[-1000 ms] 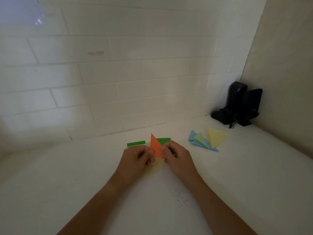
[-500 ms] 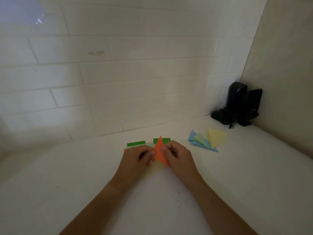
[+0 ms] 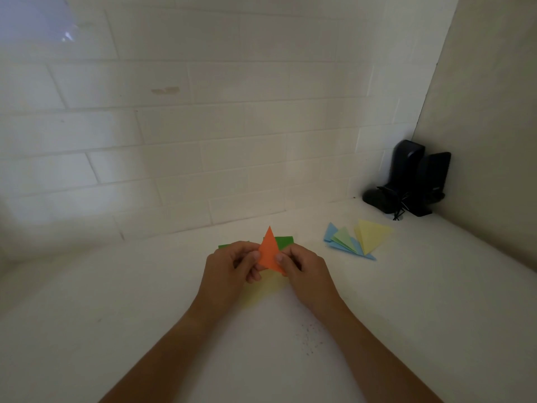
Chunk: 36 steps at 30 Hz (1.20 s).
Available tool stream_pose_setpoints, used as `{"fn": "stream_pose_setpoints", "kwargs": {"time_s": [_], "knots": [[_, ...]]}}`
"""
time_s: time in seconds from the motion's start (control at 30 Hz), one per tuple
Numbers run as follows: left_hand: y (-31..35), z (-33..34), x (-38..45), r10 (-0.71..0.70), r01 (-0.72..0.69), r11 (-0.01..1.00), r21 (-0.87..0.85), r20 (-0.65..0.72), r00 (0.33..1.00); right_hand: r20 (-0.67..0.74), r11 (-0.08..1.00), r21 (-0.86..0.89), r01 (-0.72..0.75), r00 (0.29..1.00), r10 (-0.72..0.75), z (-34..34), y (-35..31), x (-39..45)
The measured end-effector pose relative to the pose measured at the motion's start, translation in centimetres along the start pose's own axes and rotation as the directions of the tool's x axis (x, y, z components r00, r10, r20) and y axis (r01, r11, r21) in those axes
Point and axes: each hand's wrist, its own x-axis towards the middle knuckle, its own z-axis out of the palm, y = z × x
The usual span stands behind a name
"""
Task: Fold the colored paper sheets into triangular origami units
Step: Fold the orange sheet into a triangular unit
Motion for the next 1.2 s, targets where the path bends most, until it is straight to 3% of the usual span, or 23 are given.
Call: {"fn": "stream_pose_setpoints", "kwargs": {"time_s": [0.23, 0.5, 0.73, 1.03, 1.2], "knots": [[0.89, 0.2, -0.26, -0.211, 0.218, 0.975, -0.045, 0.127, 0.969, -0.087, 1.0, -0.012, 0.006, 0.996, -0.007, -0.16, 0.25, 0.0], [0.86, -0.14, -0.3, -0.224, 0.238, 0.962, -0.137, 0.111, 0.968, -0.053, 1.0, 0.014, 0.008, 0.999, -0.007, -0.16, -0.06, -0.13], [0.88, -0.05, -0.32, -0.323, 0.346, 0.914, -0.211, 0.134, 0.937, -0.07, 0.999, 0.034, -0.011, 0.997, 0.013, -0.23, -0.25, -0.18], [0.41, -0.03, -0.06, -0.338, 0.343, 0.9, -0.27, 0.067, 0.939, -0.113, 1.0, -0.017, -0.026, 0.993, 0.024, -0.08, -0.25, -0.1], [0.7, -0.19, -0.07, -0.35, 0.346, 0.886, -0.308, 0.044, 0.936, -0.125, 0.998, 0.045, -0.044, 0.991, 0.049, -0.12, -0.33, -0.1]]}}
